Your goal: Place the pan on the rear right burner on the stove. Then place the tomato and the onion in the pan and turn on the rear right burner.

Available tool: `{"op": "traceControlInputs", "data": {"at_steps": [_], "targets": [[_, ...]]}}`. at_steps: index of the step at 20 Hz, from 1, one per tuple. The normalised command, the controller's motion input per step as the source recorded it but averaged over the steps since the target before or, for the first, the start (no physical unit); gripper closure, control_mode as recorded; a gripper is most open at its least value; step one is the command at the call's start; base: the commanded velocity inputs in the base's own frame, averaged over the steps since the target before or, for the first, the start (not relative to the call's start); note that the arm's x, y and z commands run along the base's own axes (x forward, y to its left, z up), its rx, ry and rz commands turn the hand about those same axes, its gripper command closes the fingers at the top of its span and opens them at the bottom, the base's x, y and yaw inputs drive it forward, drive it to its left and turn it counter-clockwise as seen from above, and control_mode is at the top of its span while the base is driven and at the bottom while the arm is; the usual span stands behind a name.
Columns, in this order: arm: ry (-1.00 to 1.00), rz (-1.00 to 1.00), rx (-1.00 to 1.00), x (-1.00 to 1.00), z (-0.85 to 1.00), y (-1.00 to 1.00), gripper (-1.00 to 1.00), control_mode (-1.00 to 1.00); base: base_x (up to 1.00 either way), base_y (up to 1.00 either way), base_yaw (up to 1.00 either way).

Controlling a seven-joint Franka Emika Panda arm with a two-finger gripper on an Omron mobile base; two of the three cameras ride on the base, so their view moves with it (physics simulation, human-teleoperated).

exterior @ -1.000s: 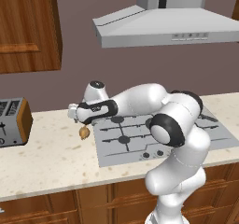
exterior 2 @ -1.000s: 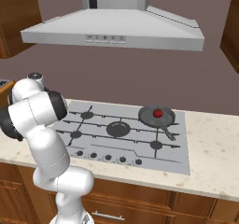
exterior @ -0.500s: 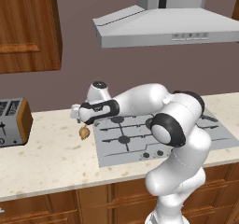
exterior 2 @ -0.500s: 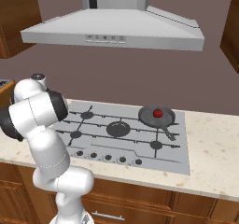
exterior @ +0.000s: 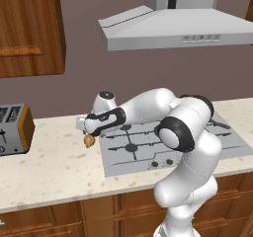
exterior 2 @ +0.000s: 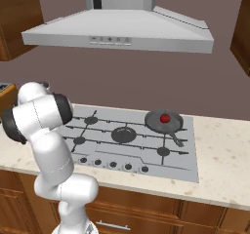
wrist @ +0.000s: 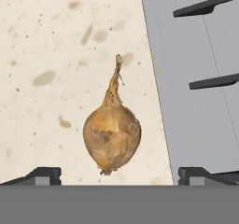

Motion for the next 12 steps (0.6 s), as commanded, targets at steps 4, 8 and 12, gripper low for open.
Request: {"op": "traceControlInputs", "data": {"at_steps": [4,8,12], "targets": [[0.00,0.00,0.00,0.12,-0.22,0.10,-1.00,-1.00,0.00,0.00,0.00],[0.00,0.00,0.00,0.27,-0.05,0.06,-1.00,-1.00,0.00,0.00,0.00],[0.00,0.00,0.00,0.36,-0.05,0.06,-1.00,-1.00,0.00,0.00,0.00]]}}
